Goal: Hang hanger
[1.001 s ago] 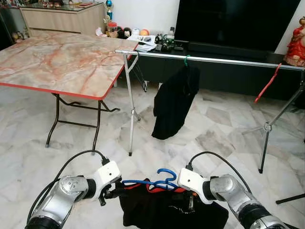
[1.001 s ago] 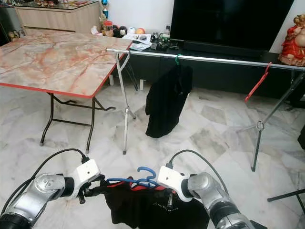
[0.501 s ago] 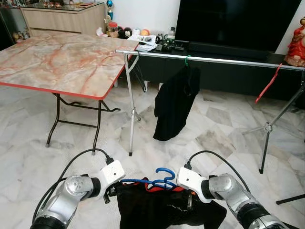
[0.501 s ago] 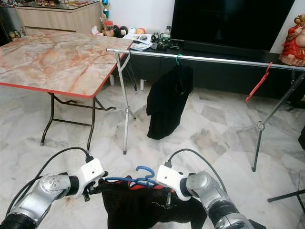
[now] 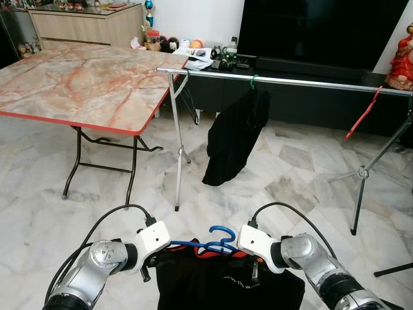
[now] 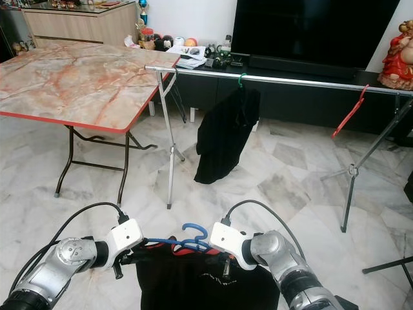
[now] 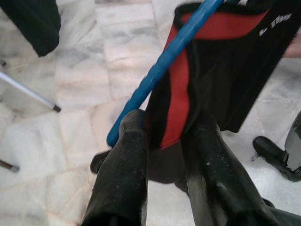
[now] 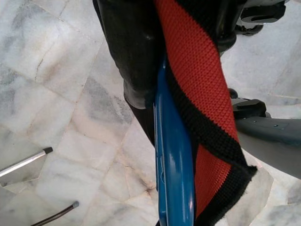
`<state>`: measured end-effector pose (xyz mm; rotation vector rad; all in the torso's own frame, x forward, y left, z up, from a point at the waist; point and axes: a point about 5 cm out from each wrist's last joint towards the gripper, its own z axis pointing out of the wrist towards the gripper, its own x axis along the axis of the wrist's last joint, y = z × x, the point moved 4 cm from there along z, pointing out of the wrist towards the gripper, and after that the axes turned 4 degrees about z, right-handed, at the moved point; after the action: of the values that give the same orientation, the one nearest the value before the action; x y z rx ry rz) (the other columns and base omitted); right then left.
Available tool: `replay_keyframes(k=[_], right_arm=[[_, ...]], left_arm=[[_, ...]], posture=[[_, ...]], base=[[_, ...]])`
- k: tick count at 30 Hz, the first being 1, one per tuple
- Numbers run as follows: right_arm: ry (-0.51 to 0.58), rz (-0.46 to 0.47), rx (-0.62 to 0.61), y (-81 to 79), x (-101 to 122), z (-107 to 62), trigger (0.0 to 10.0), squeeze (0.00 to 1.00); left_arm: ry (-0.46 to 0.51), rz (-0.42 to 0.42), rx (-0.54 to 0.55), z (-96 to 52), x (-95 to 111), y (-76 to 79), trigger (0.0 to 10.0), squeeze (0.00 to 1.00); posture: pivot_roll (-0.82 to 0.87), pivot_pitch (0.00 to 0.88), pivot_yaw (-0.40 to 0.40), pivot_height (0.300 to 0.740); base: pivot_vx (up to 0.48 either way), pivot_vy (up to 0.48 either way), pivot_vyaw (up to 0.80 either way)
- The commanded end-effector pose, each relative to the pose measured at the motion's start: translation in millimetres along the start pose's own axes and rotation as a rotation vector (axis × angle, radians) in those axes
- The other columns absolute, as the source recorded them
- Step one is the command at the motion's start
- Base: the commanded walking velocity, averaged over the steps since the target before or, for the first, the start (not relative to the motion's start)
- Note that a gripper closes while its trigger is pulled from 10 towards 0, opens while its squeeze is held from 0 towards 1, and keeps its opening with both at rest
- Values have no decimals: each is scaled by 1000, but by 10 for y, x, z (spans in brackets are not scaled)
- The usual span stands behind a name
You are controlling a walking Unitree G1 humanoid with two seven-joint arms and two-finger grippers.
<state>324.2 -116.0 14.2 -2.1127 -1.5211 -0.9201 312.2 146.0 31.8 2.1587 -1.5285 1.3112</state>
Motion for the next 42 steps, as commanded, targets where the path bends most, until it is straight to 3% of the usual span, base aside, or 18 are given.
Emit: replay_keyframes(k=[1, 18, 23, 25, 28, 31, 38, 42], right_arm=[[52, -16, -28, 85, 149, -44, 10000, 0], [57, -11, -30, 69, 148, -27, 10000, 0], [83, 28, -146, 231, 206, -77, 10000, 0], [95, 57, -224, 343, 225, -128, 10000, 0], [100, 68, -252, 382, 233, -148, 10000, 0], [123, 129, -359, 531, 235, -237, 10000, 0], [109, 121, -316, 459, 202, -188, 10000, 0], [109, 117, -299, 428, 206, -162, 10000, 0]], left_arm=[[-20, 29, -5, 4, -27, -3, 0, 0], [-31, 68, 67, 31, -33, -99, 0, 0], [-97, 84, 61, 4, -181, -71, 0, 0], [-174, 95, 59, -29, -319, -71, 0, 0], [-204, 100, 60, -43, -371, -74, 0, 0], [-300, 112, -26, -102, -546, 32, 0, 0], [-305, 95, -153, -110, -551, 212, 0, 0], [-282, 79, -125, -78, -507, 191, 0, 0]], posture=[[210, 0, -65, 740], [210, 0, -63, 740], [209, 0, -62, 740], [207, 0, -62, 740], [207, 0, -62, 740], [207, 0, -64, 740], [208, 0, -67, 740], [208, 0, -67, 740]], base=[[0, 0, 0], [0, 0, 0], [0, 0, 0], [0, 0, 0], [0, 0, 0], [0, 0, 0], [0, 0, 0], [0, 0, 0]])
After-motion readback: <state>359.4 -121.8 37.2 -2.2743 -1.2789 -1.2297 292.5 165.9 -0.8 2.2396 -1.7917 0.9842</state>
